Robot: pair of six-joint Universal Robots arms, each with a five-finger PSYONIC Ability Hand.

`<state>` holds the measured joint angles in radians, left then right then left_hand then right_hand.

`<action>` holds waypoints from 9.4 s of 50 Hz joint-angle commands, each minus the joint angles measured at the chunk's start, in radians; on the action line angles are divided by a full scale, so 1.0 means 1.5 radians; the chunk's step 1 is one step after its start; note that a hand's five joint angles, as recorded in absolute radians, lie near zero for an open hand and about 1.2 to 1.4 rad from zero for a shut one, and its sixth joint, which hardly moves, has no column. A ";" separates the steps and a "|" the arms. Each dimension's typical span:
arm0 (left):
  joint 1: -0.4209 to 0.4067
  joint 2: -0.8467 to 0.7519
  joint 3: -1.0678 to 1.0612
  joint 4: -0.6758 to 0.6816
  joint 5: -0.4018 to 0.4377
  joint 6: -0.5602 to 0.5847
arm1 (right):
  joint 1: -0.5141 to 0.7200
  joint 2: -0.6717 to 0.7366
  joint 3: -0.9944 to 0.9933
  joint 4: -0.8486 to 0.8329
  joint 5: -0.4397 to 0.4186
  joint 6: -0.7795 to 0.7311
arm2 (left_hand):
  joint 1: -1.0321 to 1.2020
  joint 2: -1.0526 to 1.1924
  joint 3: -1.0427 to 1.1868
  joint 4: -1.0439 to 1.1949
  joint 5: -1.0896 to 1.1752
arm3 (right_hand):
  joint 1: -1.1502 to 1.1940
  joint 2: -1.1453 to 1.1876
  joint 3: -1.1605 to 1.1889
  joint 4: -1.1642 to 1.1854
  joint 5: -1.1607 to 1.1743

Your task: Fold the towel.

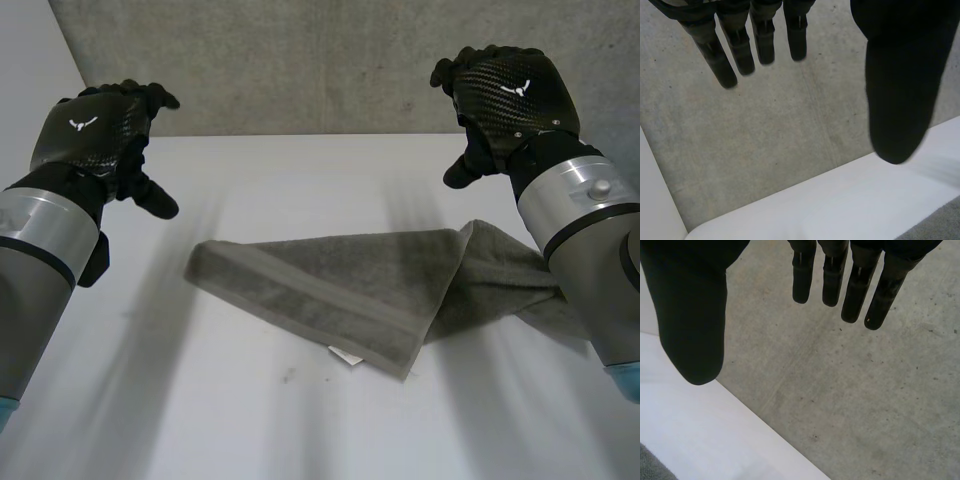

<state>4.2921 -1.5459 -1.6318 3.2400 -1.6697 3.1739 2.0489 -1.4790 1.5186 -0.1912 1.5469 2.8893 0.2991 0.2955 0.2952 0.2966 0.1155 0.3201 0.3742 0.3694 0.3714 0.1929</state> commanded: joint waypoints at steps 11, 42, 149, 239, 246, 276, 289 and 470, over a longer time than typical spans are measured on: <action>-0.057 -0.083 0.012 0.007 0.021 0.006 | -0.086 0.004 0.036 0.008 0.001 0.002 | -0.073 -0.070 -0.070 -0.071 -0.067 | -0.097 -0.133 -0.130 -0.131 -0.129; -0.340 -0.557 0.303 0.004 0.042 0.137 | -0.271 0.005 0.232 -0.001 -0.148 -0.004 | 0.168 0.170 0.170 0.170 0.174 | -0.097 -0.133 -0.130 -0.131 -0.129; 0.050 -0.178 0.009 0.014 0.070 0.132 | -0.361 0.077 0.365 0.011 -0.231 -0.223 | 0.731 0.734 0.734 0.733 0.738 | 0.123 0.087 0.090 0.089 0.092; 0.084 -0.329 0.239 0.135 0.123 0.055 | -0.178 0.210 -0.144 0.100 -0.162 -0.155 | 0.731 0.734 0.734 0.733 0.738 | 0.717 0.681 0.685 0.683 0.686; 0.084 -0.396 0.147 0.157 0.144 0.059 | -0.176 0.317 -0.110 0.111 -0.152 -0.187 | 0.731 0.734 0.734 0.733 0.738 | 0.717 0.681 0.685 0.683 0.686; 0.179 -0.110 -0.072 -0.178 0.163 0.164 | -0.253 0.074 0.014 0.451 -0.119 -0.394 | 0.731 0.734 0.734 0.733 0.738 | 0.717 0.681 0.685 0.683 0.686; 0.213 -0.108 -0.089 -0.188 0.281 0.166 | -0.249 0.112 0.043 0.469 -0.106 -0.432 | 0.731 0.734 0.734 0.733 0.738 | 0.717 0.681 0.685 0.683 0.686; 0.174 -0.116 -0.120 -0.051 0.153 0.125 | -0.400 0.036 0.237 0.300 -0.278 -0.304 | 0.731 0.734 0.734 0.733 0.738 | 0.717 0.681 0.685 0.683 0.686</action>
<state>4.5305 -1.7991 -1.7686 3.3018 -1.4433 3.3565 1.4737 -1.3368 1.9283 -0.0108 1.1101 2.4465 1.1927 1.2140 1.2176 1.2169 1.0362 0.9413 1.1723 1.1802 1.1886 0.9767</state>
